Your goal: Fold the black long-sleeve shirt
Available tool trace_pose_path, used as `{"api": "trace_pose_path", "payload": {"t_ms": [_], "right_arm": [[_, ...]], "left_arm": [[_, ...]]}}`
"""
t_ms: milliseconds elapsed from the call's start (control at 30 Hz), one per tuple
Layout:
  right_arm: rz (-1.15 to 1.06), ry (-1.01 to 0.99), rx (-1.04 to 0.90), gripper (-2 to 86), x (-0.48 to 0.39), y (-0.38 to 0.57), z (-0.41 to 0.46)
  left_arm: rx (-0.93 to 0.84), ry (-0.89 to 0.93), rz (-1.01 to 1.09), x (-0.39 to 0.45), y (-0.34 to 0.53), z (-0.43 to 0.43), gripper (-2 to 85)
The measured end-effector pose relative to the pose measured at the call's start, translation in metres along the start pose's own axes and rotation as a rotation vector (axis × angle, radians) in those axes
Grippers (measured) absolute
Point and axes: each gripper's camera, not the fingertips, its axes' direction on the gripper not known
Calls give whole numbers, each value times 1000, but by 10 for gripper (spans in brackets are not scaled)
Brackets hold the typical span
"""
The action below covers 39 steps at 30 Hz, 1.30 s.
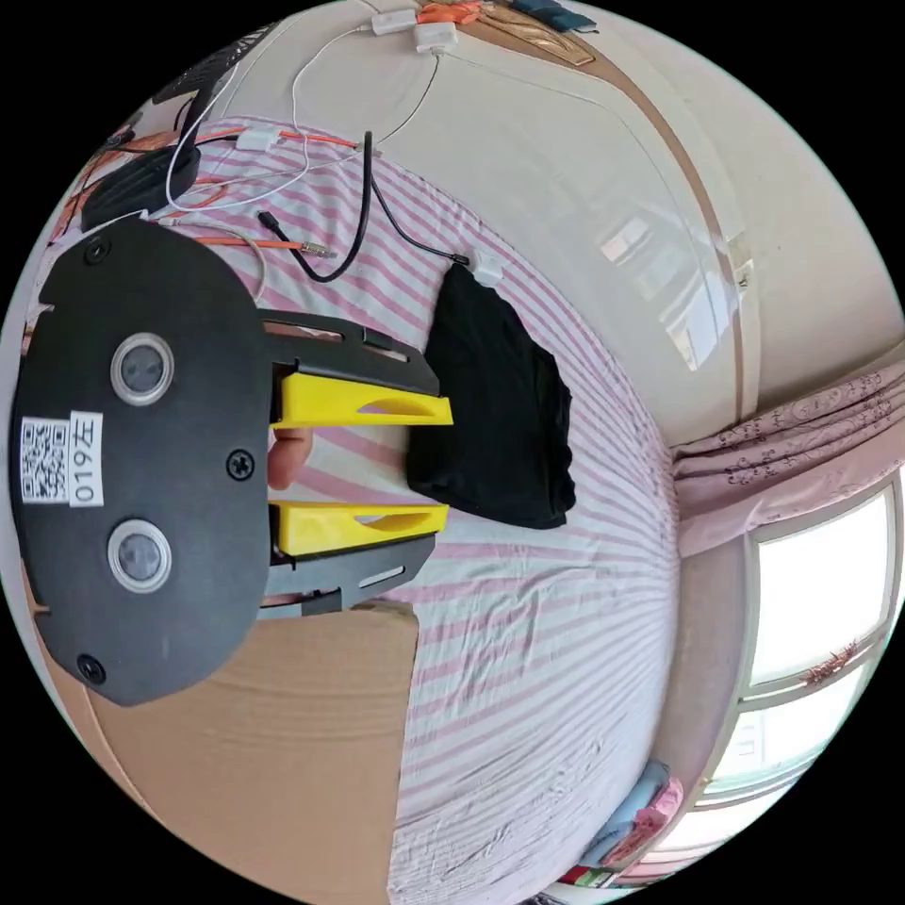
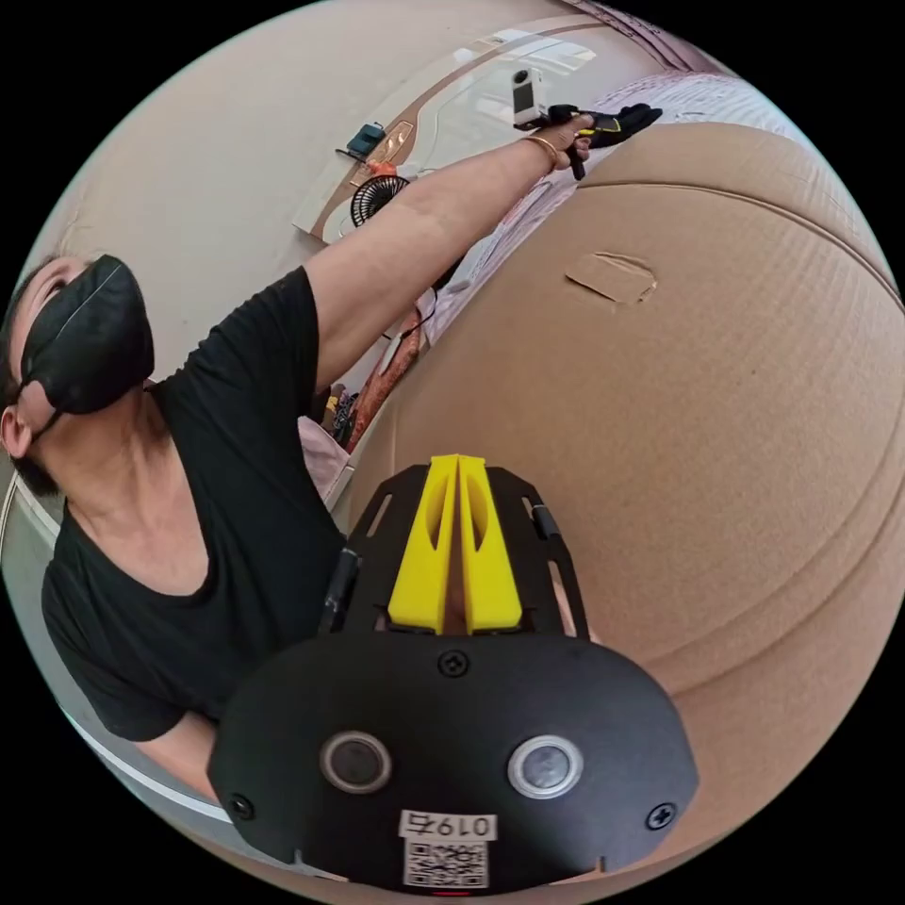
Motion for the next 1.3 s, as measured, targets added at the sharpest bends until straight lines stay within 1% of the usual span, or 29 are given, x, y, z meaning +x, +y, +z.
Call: {"api": "trace_pose_path", "payload": {"t_ms": [33, 67, 167, 267, 333, 367, 400, 467, 533, 567, 600, 633, 667, 733, 767, 800, 833, 867, 900, 933, 967, 1000, 1033, 1067, 1133, 1233, 1267, 1300], "right_arm": [[3, 1, 14, -7, 2, 0, 1], [1, 5, 17, -7, 2, 0, 2], [0, 26, -2, -7, 2, -1, 13], [2, 4, 20, -7, 4, 4, 21], [9, 20, 32, -7, 2, 10, 30], [12, 29, 25, -7, 1, 11, 34], [17, 49, 13, -8, -1, 13, 41], [21, 61, 8, -8, -4, 18, 51], [30, 74, 15, -7, -9, 27, 63], [30, 79, 18, -7, -11, 29, 66], [21, 73, 45, -7, -15, 36, 69], [2, 40, 137, -7, -21, 48, 66], [-5, 17, 208, -7, -26, 56, 62], [-47, -104, 454, -7, -58, 103, 45], [-73, -118, 504, -7, -71, 118, 43], [-137, -91, 577, -7, -100, 149, 42], [-191, -22, 606, -7, -131, 181, 44], [-217, 18, 602, -7, -146, 197, 47], [-225, 105, 560, -7, -172, 227, 54], [-185, 199, 503, -6, -192, 255, 64], [-152, 238, 483, -6, -200, 269, 69], [-78, 287, 461, -6, -211, 297, 79], [-32, 298, 460, -5, -222, 324, 88], [-18, 302, 472, -4, -228, 338, 92], [96, 384, 576, 1, -245, 390, 109], [232, 481, 690, 21, -255, 437, 130], [251, 499, 697, 31, -256, 443, 135], [295, 539, 702, 51, -259, 451, 142]], "left_arm": [[-77, -26, -5, -5, -8, 18, 96], [-105, -19, -5, -8, -12, 25, 91], [-134, 2, -50, -33, -20, 39, 61], [-114, 200, -152, -80, -17, 34, 38], [-16, 405, -238, -120, -18, 2, 30], [7, 442, -244, -127, -20, -10, 30], [56, 522, -229, -137, -27, -37, 28], [135, 616, -139, -137, -34, -91, 29], [203, 796, 12, -119, -27, -171, 31], [226, 844, 60, -113, -20, -193, 32], [277, 935, 141, -100, 0, -237, 34], [312, 1019, 184, -90, 26, -275, 35], [324, 1057, 197, -85, 41, -291, 36], [284, 1171, 224, -63, 112, -336, 40], [278, 1200, 229, -58, 133, -344, 41], [275, 1241, 243, -46, 179, -355, 43], [252, 1266, 240, -32, 229, -361, 46], [220, 1276, 235, -23, 254, -362, 47], [149, 1271, 242, -6, 303, -364, 49], [85, 1251, 248, 11, 350, -364, 51], [54, 1246, 254, 19, 374, -364, 52], [-17, 1240, 273, 32, 416, -365, 54], [-96, 1253, 281, 42, 453, -367, 56], [-131, 1258, 297, 46, 469, -369, 57], [-118, 1177, 340, 43, 523, -392, 62], [-135, 1032, 453, 31, 564, -419, 62], [-115, 1003, 462, 26, 570, -426, 61], [-60, 932, 478, 16, 580, -442, 59]]}}
